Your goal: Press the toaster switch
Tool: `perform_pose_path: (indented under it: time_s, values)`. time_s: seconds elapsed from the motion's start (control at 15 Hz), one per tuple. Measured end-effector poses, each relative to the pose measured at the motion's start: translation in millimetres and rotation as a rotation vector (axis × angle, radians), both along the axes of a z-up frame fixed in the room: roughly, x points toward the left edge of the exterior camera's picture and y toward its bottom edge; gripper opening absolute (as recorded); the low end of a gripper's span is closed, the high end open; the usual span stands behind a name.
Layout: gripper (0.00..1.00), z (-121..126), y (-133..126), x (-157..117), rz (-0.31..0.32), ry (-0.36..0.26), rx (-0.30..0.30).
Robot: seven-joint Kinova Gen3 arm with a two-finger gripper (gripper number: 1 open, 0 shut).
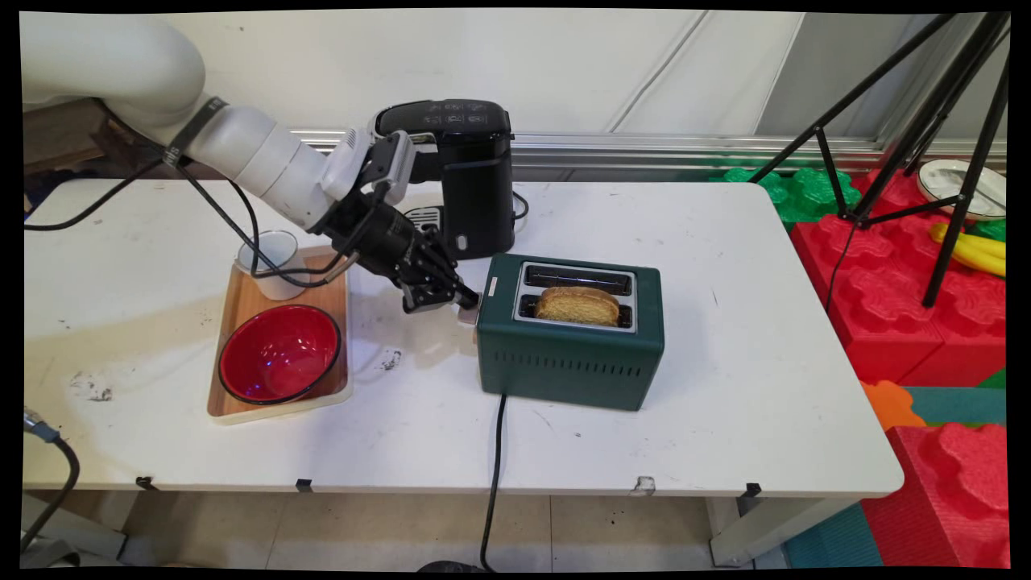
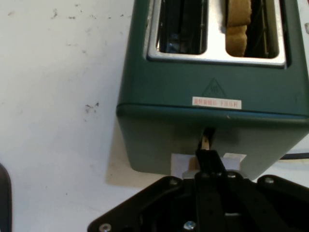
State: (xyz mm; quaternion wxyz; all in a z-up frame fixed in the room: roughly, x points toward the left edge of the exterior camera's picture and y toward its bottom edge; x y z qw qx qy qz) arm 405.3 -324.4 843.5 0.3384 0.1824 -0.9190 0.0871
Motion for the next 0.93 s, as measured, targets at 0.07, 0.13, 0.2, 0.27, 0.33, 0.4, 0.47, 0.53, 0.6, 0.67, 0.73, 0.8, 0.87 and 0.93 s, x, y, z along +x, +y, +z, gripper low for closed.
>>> perform_pose_path:
  time_s: [0.07,0.13,0.2,0.27,0.33,0.4,0.47,0.53,0.6,0.67,0.73,0.8,0.87,0.93]
  values:
    - [0.00,-1.2,0.2,-0.3,-0.001,0.000,0.001]
    - [0.00,-2.8,0.4,-0.7,-0.001,-0.001,0.001]
    - [0.00,-3.9,0.6,-1.0,-0.002,-0.002,0.002]
    - [0.00,-5.2,0.7,-1.4,-0.002,-0.002,0.002]
    - [0.00,-6.1,1.2,-1.4,-0.002,-0.003,0.002]
    - [0.00,-7.3,1.9,-1.2,-0.002,-0.004,0.003]
    - [0.00,-8.2,2.1,-1.3,-0.003,-0.005,0.004]
    - [0.00,-9.2,2.8,-0.9,-0.002,-0.006,0.004]
    - [0.00,-9.9,3.3,-0.6,-0.001,-0.007,0.005]
    - [0.00,-10.7,4.1,0.1,0.000,-0.009,0.005]
    - [0.00,-11.3,4.6,0.6,0.002,-0.010,0.005]
    - [0.00,-12.2,5.3,1.4,0.003,-0.013,0.005]
    - [0.00,-13.1,6.1,2.5,0.004,-0.015,0.005]
    - [0.00,-14.0,7.2,3.8,0.006,-0.017,0.005]
